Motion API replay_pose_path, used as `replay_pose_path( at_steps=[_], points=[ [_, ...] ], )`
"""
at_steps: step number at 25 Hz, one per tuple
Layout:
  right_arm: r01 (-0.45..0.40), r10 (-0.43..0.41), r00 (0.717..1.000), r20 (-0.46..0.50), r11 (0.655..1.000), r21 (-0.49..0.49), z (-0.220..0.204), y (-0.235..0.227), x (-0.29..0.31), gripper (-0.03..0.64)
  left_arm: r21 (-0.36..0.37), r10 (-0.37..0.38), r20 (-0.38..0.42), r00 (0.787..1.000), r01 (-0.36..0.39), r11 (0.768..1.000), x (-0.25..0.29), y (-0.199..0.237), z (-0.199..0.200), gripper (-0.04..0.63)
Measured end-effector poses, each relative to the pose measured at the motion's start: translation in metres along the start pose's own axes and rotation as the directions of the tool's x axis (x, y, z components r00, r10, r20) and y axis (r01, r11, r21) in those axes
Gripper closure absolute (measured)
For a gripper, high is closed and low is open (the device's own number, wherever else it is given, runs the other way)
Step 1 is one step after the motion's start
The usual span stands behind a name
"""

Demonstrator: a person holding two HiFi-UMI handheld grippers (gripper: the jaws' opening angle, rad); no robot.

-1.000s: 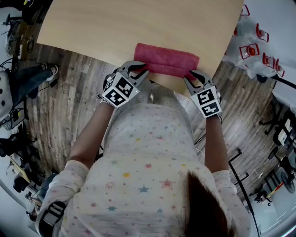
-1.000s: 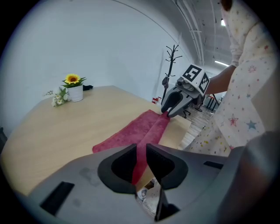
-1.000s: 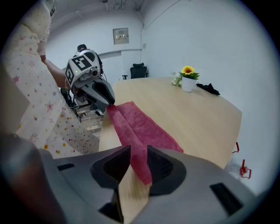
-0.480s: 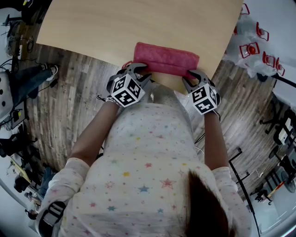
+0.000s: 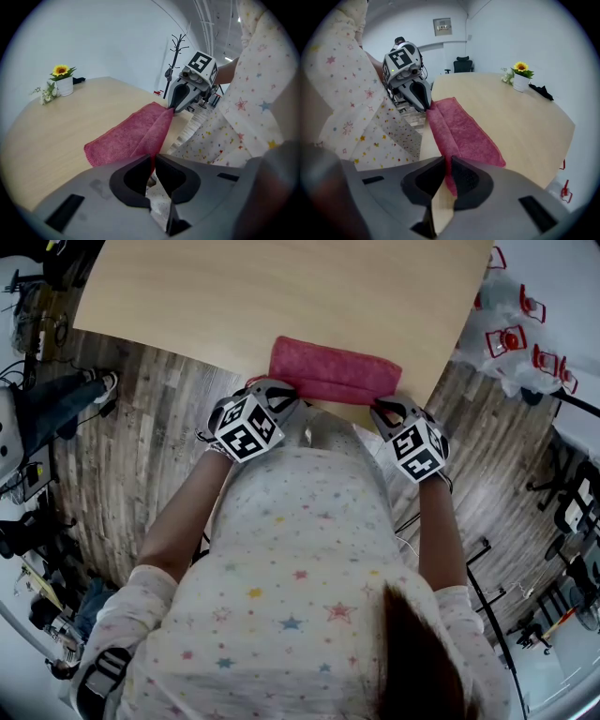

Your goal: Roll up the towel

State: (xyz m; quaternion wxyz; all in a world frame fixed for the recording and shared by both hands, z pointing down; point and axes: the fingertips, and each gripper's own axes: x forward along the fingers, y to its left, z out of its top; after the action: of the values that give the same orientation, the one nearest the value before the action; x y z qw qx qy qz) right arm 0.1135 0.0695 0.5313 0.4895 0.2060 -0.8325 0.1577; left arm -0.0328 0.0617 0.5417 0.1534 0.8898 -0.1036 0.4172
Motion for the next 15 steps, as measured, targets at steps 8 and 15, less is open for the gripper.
replay_pose_path(
  at_steps=[8, 15],
  points=[
    [0.015, -0.017, 0.999, 0.049, 0.998, 0.057, 0.004, -0.019, -0.006, 0.563, -0.031, 0.000, 0.015, 1.000, 0.001, 1.000, -0.004, 0.011, 0.014, 0.558],
    [0.096, -0.104, 0.993, 0.063, 0.990, 0.107, 0.013, -0.043, -0.013, 0.551, -0.037, 0.069, 0.041, 0.997, -0.068, 0.997, -0.005, 0.034, 0.026, 0.558]
  ],
)
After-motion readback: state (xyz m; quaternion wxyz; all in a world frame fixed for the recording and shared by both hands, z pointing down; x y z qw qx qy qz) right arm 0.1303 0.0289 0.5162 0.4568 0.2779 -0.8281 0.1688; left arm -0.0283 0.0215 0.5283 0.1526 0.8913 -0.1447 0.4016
